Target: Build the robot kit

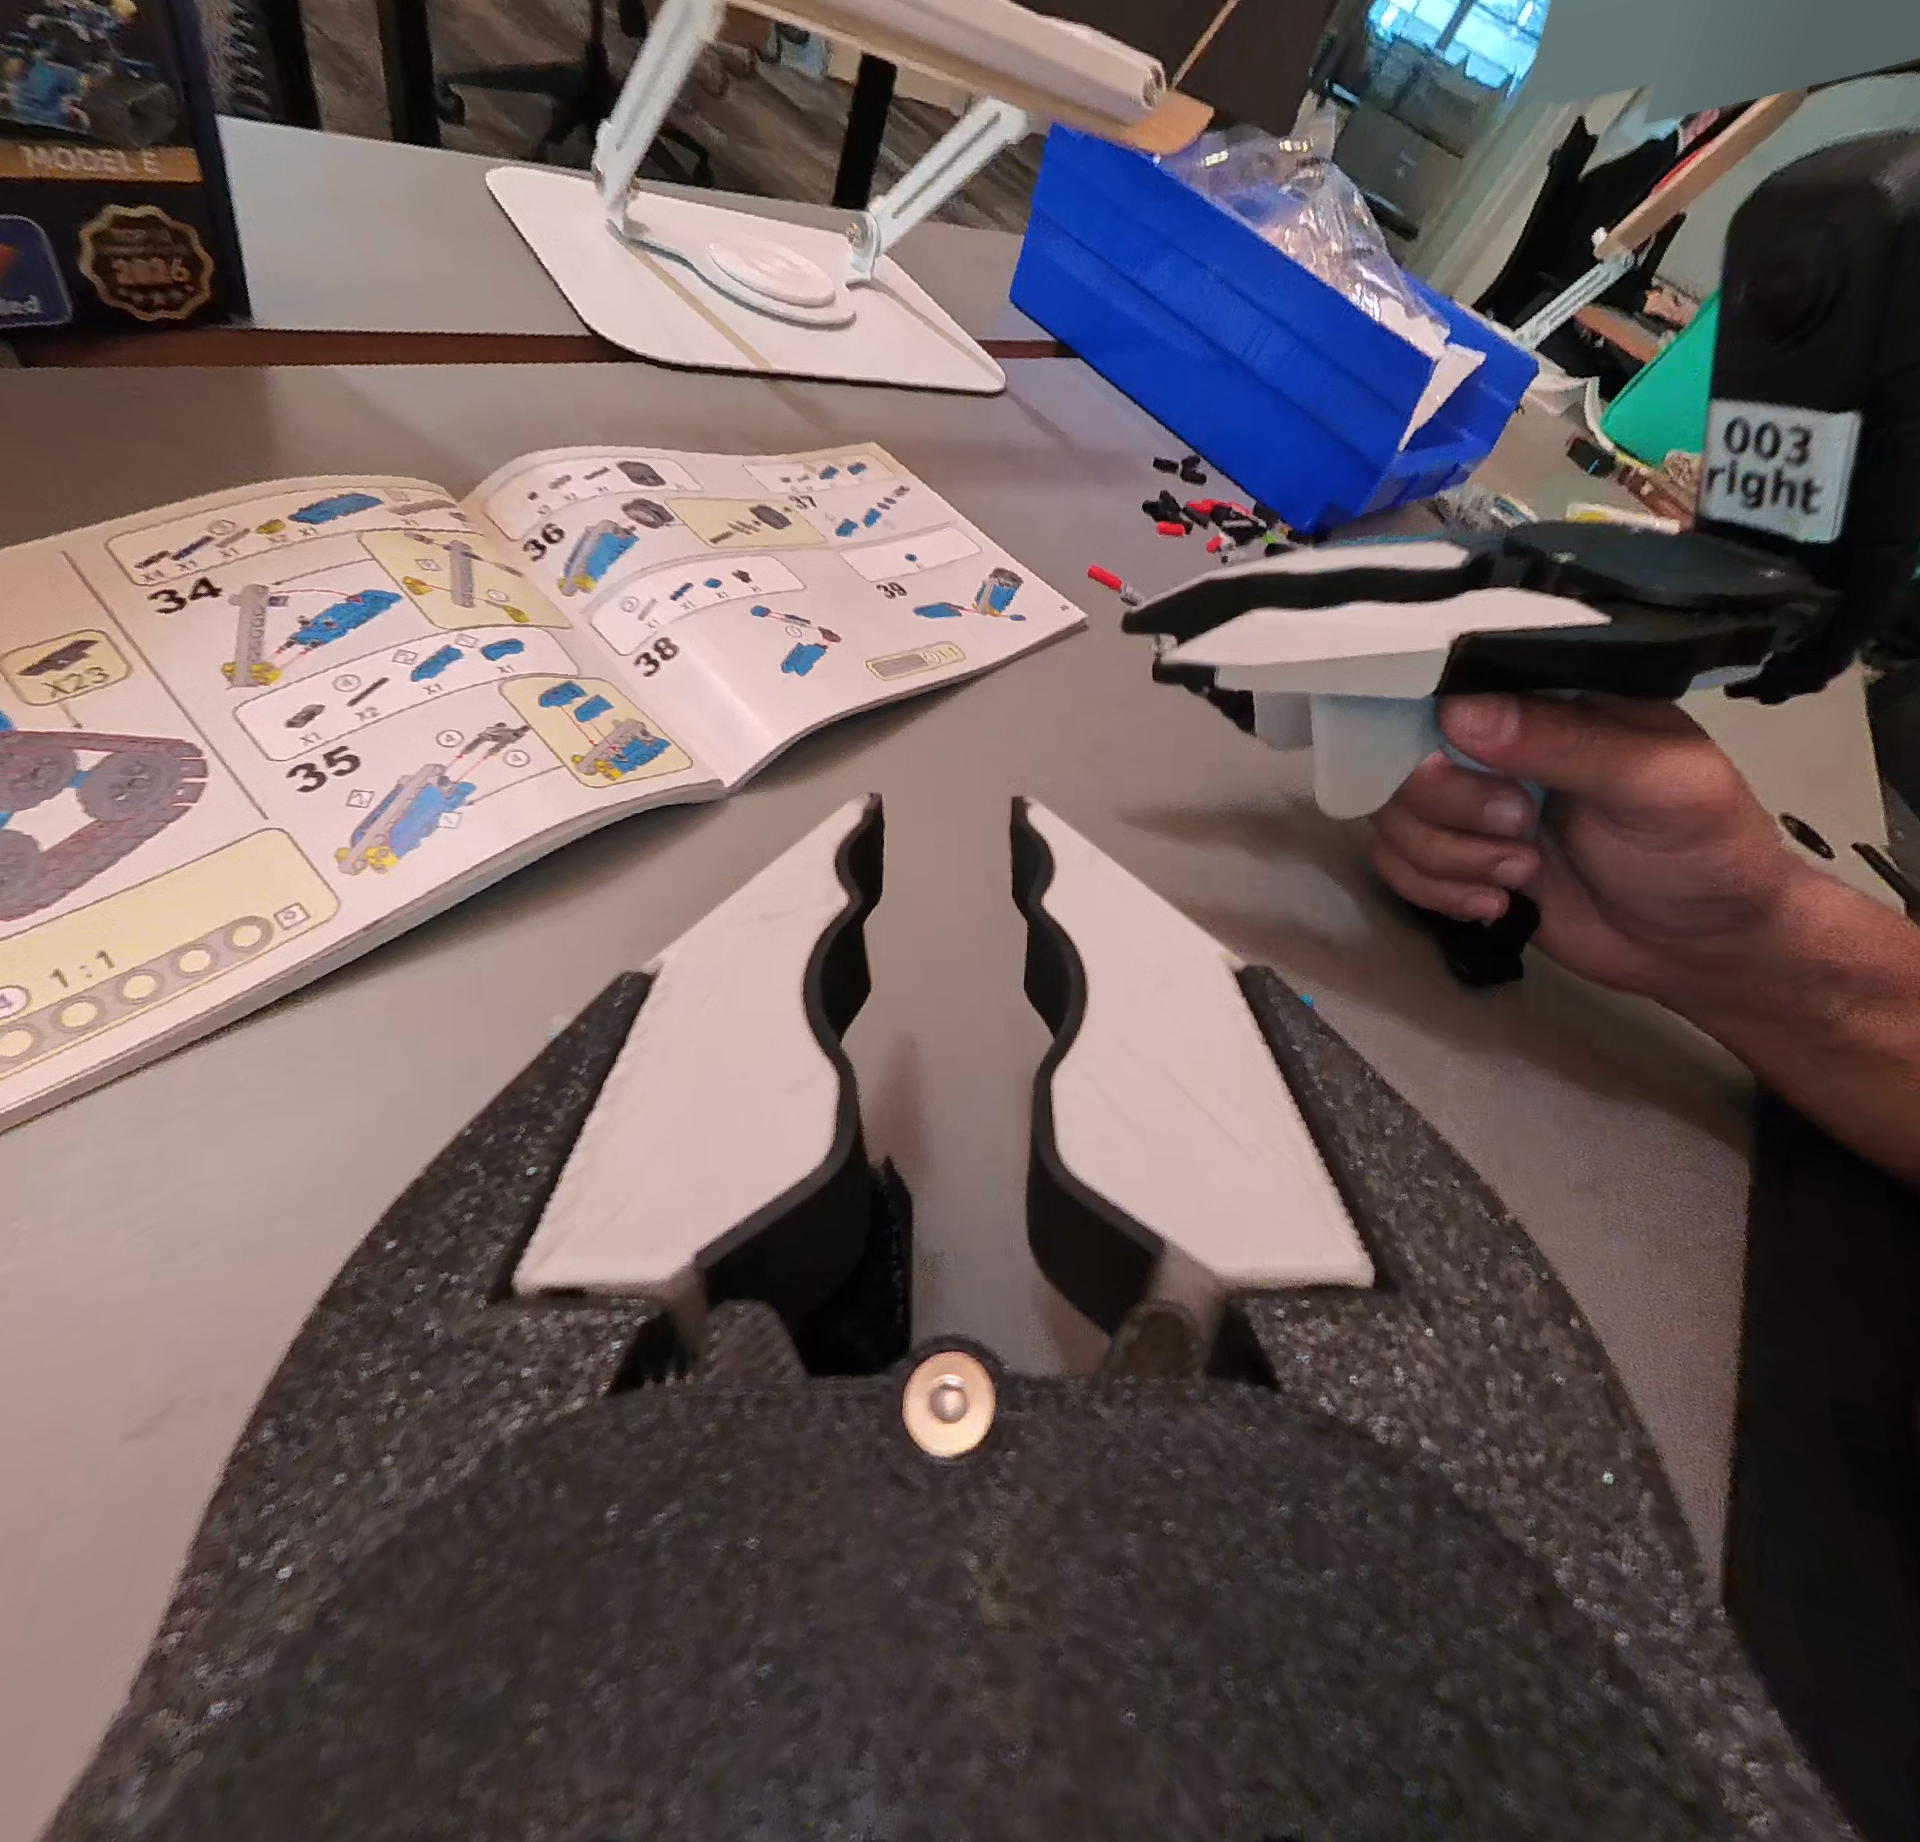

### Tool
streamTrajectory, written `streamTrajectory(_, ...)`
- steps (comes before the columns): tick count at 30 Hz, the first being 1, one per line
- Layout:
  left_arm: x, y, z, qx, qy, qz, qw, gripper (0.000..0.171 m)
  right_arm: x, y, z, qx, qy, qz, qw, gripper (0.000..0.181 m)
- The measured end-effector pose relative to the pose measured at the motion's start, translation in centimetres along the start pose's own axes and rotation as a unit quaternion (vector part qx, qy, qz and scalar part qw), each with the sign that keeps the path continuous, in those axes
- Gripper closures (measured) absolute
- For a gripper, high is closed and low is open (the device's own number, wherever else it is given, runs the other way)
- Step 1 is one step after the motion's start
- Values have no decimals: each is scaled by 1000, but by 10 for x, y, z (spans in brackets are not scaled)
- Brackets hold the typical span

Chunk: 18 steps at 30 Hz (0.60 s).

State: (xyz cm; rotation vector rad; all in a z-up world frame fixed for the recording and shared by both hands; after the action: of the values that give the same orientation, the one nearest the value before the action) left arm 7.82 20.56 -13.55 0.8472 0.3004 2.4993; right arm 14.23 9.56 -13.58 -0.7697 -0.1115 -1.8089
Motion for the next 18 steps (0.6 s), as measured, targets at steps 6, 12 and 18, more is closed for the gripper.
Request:
streamTrajectory(6,-4,8,-5,-32,-22,11,999,148,2,-11,4,35,-7,-2,999,157)
streamTrajectory(12,-4,11,-8,-61,-33,30,997,148,-11,-25,-10,106,-67,3,992,157)
streamTrajectory(18,-5,8,-14,-74,-58,55,994,148,-14,-37,-6,114,-56,19,992,157)
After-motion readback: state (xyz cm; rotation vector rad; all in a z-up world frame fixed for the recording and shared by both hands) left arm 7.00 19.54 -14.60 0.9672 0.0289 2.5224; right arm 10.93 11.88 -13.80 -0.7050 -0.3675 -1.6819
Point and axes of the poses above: each gripper's, where its closed fingertips meet, x back along the fingers, z out of its top, y = z × x across the jaws, the point moved 3 cm from there along x, back along the fingers, and after that the axes turned 14 degrees about -y, right-handed, at the moved point
